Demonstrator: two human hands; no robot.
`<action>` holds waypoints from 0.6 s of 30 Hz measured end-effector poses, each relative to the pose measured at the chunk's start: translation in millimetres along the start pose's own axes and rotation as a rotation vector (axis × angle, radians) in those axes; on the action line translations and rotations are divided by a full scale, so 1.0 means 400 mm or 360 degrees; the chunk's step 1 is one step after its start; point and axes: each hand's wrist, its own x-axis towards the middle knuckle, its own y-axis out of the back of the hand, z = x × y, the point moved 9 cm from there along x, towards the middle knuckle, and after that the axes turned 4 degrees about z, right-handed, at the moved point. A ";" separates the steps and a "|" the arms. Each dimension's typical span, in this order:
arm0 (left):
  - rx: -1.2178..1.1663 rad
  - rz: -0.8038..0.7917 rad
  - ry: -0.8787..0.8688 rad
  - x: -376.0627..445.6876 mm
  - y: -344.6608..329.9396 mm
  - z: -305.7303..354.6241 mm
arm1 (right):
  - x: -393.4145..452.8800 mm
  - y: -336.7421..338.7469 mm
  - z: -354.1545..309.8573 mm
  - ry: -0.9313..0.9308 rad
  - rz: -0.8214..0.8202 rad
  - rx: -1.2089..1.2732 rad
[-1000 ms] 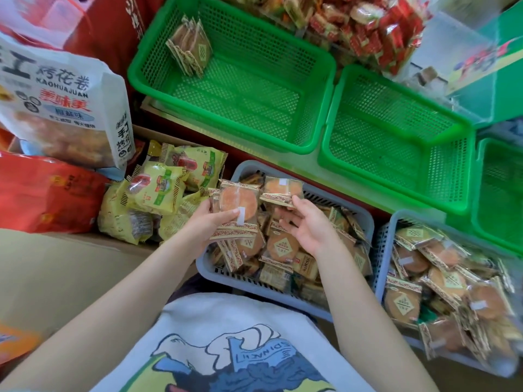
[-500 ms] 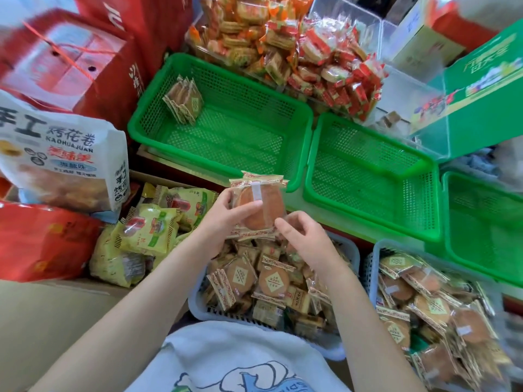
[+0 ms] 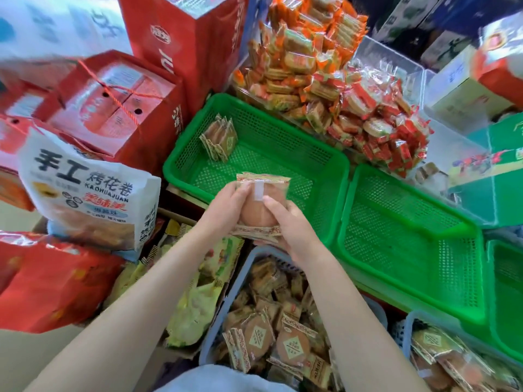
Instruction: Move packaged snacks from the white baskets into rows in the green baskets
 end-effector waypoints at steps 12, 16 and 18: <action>0.1693 0.0241 -0.0372 0.145 0.132 -0.159 | 0.511 -0.071 -0.096 -0.0225 0.0496 -0.0446; 0.1676 0.0300 -0.0432 0.145 0.134 -0.167 | 0.605 -0.155 -0.109 -0.0114 0.0395 -0.0745; 0.1645 0.0338 -0.0460 0.144 0.133 -0.166 | 0.630 -0.172 -0.104 -0.0033 0.0388 -0.0825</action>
